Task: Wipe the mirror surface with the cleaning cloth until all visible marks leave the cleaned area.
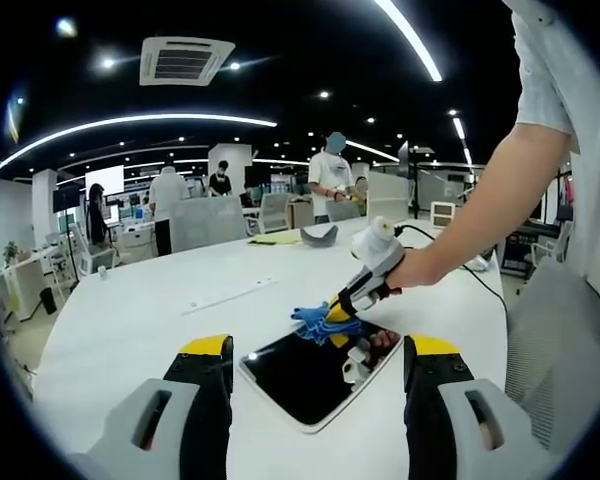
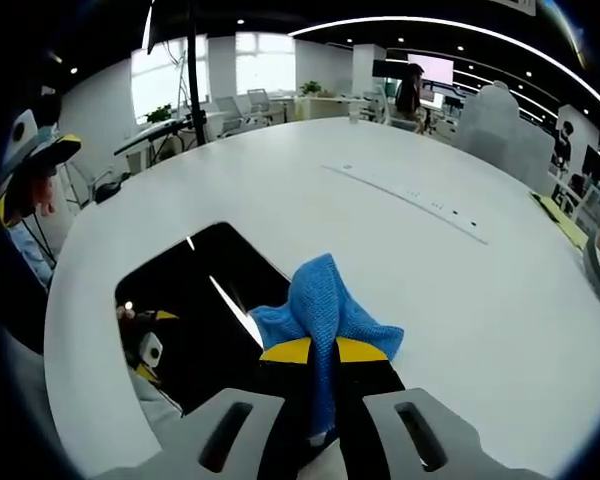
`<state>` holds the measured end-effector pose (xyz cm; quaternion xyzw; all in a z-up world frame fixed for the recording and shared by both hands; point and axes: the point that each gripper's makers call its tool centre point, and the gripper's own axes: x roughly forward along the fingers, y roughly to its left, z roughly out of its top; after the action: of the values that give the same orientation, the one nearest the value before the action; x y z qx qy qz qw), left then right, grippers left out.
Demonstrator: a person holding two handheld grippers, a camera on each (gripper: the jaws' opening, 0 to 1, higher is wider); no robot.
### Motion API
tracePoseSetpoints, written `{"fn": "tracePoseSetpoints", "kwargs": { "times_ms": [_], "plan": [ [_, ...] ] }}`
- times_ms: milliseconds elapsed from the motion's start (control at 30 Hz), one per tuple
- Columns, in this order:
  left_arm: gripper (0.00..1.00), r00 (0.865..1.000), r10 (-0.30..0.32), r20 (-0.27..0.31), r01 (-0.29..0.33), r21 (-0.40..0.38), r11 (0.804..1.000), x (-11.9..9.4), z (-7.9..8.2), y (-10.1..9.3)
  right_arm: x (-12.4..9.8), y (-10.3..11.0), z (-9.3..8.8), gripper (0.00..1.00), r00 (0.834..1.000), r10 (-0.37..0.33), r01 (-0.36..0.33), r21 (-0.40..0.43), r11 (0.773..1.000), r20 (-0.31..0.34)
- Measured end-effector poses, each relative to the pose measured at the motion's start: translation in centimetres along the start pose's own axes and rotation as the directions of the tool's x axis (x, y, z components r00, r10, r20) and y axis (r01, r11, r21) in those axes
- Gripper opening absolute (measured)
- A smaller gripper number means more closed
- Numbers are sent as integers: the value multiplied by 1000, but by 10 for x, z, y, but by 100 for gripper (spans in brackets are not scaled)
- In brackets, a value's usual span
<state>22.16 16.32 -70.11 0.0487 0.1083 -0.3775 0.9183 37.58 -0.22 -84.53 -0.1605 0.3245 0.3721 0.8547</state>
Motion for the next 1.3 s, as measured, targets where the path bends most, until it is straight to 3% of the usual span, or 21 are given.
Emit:
{"fn": "tracePoseSetpoints", "kwargs": {
  "times_ms": [1300],
  "plan": [
    [69, 1000, -2, 19, 2, 8, 1000, -1, 9, -5, -28, 34, -25, 2, 1000, 3, -3, -3, 1000, -6]
  ]
}}
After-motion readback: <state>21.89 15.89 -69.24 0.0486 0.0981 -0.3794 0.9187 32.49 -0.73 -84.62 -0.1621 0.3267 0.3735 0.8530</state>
